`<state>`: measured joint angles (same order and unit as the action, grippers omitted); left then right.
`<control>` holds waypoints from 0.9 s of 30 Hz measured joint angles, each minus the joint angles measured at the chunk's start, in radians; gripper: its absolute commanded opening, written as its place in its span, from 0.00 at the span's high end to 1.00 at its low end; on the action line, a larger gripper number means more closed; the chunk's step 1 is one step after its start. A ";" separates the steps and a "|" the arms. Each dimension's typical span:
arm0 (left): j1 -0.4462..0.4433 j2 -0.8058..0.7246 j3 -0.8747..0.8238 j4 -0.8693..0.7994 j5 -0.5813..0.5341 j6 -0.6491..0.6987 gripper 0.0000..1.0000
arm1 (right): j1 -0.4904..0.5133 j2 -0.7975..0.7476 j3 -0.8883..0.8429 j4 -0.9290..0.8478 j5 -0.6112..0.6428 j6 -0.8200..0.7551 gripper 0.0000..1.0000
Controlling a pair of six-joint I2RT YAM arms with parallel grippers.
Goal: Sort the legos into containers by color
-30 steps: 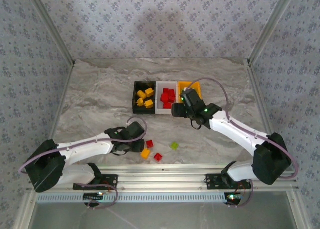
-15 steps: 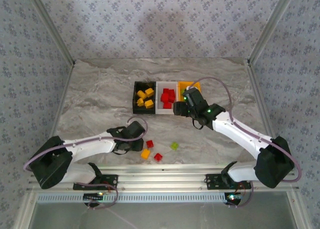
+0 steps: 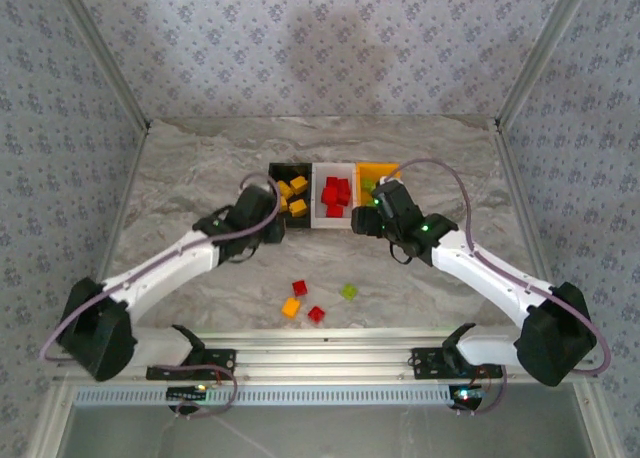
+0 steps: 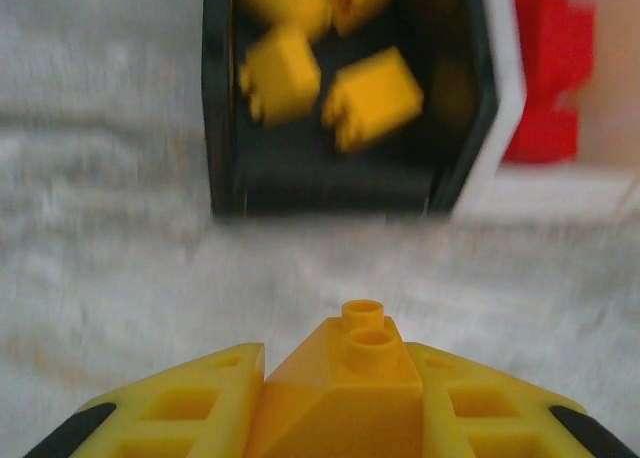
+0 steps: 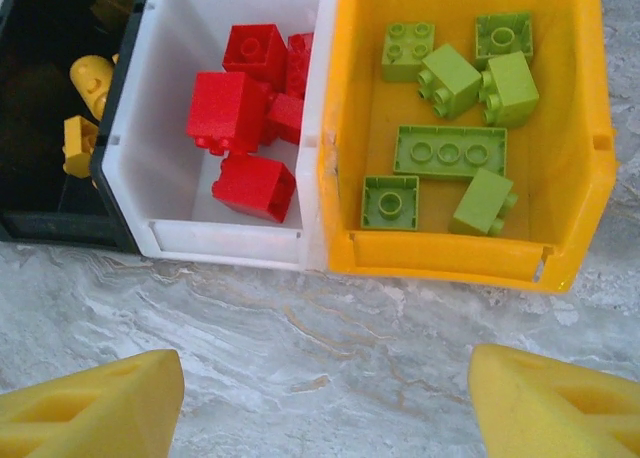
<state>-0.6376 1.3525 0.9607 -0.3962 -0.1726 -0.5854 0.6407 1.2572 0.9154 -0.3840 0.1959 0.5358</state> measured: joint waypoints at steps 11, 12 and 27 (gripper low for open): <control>0.093 0.500 0.423 0.058 -0.003 0.053 0.50 | -0.002 -0.027 -0.050 -0.006 -0.013 0.015 0.23; 0.095 0.519 0.445 0.056 -0.003 0.050 0.45 | 0.000 -0.027 -0.053 -0.007 -0.020 0.018 0.22; -0.054 0.149 0.296 0.087 0.048 0.034 0.01 | 0.178 0.044 -0.162 -0.077 -0.131 0.064 0.20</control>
<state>-0.6918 1.5013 1.2572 -0.3088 -0.1242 -0.5510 0.8185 1.3014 0.7536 -0.4606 0.0650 0.5999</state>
